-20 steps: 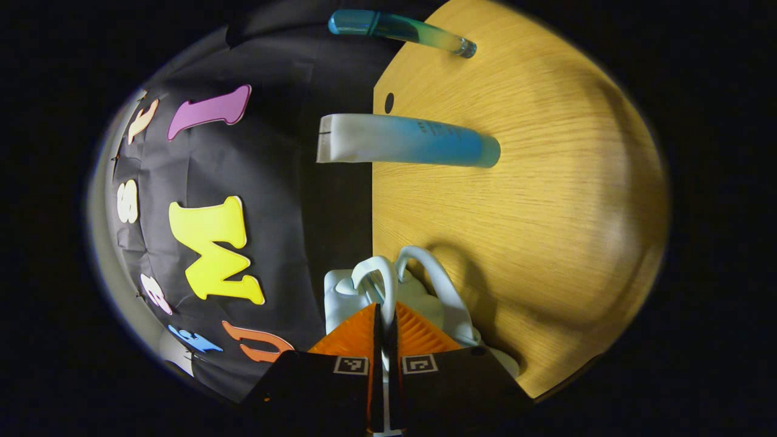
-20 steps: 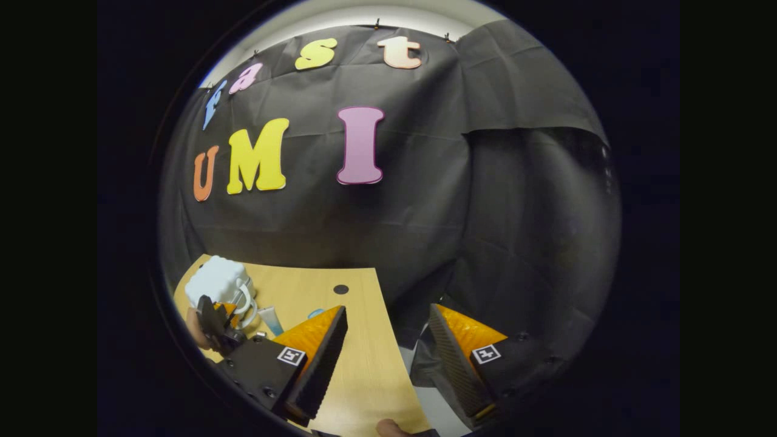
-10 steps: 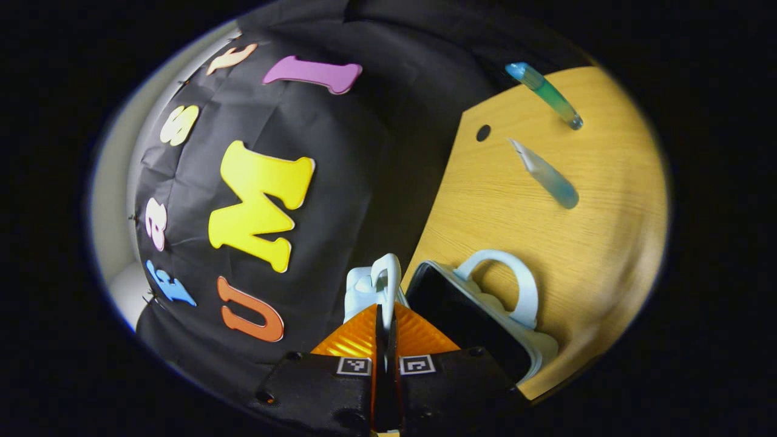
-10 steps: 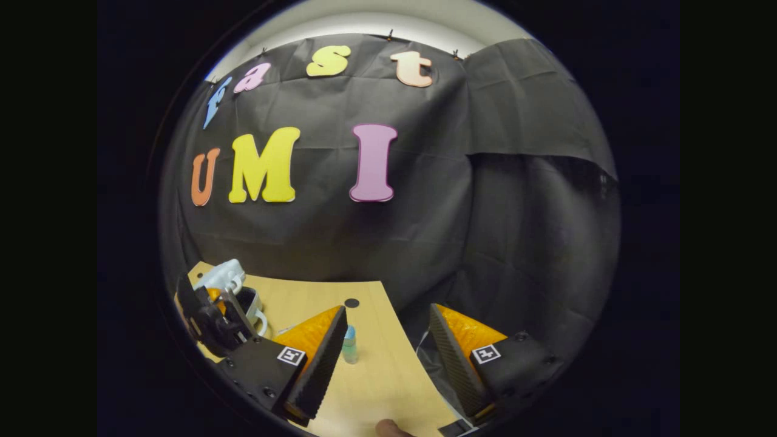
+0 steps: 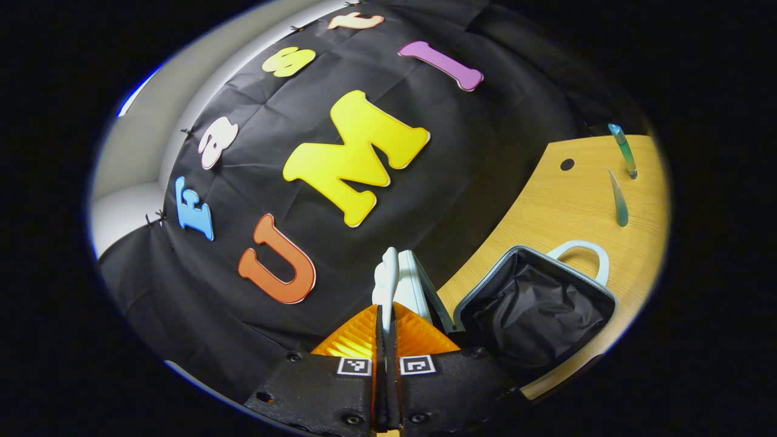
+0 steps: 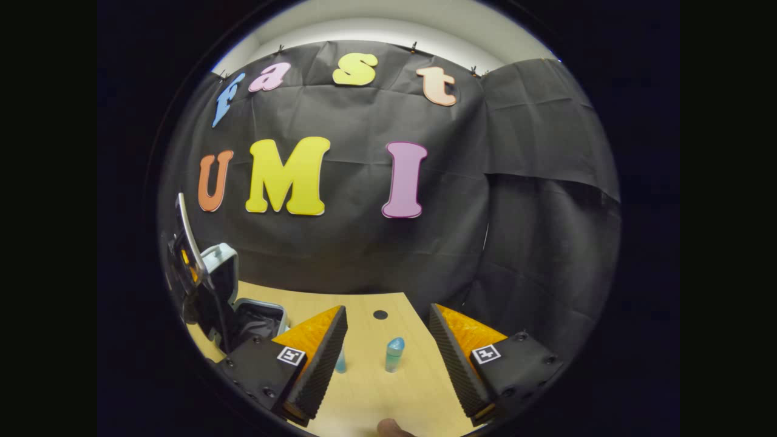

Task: First open the suitcase, pack the skin care products into it, and then close the suitcase.

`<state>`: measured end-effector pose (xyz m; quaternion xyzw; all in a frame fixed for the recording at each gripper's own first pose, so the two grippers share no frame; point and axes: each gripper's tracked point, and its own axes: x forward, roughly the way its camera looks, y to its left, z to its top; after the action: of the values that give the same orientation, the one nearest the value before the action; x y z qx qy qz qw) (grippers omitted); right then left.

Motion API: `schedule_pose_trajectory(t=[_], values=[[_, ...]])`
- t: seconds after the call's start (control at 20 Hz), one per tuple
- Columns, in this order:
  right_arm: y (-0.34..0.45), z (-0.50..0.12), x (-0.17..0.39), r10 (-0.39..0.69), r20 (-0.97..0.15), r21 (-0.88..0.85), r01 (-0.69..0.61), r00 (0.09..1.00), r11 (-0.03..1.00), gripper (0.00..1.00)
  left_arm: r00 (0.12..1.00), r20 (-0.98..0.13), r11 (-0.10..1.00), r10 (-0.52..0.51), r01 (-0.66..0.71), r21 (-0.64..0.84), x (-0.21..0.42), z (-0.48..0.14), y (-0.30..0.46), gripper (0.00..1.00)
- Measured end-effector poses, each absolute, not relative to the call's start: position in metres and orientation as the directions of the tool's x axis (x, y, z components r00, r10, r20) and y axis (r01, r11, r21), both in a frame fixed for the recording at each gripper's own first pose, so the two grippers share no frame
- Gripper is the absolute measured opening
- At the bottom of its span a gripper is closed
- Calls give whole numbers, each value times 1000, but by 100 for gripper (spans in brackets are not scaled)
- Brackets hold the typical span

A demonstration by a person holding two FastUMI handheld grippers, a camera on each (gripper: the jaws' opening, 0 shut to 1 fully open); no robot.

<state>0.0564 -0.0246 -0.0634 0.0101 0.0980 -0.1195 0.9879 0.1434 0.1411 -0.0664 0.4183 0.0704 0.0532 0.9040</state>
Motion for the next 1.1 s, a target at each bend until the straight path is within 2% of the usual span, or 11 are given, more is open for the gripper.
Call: schedule_pose_trajectory(t=[0.25,0.5,0.95,1.1], values=[[34,-59,58,-201,-202,-27,199,959,980,80,981,-78,694,175,-67,717,129,-70,217,2],[71,-65,52,-176,-228,-38,172,958,984,80,982,-88,695,168,-55,717,137,-90,287,3],[89,-78,36,-178,-272,-83,161,946,983,80,947,-245,784,206,-10,621,152,-172,376,3],[94,-84,33,-177,-285,-101,155,942,983,81,934,-306,837,186,13,547,158,-205,396,2]])
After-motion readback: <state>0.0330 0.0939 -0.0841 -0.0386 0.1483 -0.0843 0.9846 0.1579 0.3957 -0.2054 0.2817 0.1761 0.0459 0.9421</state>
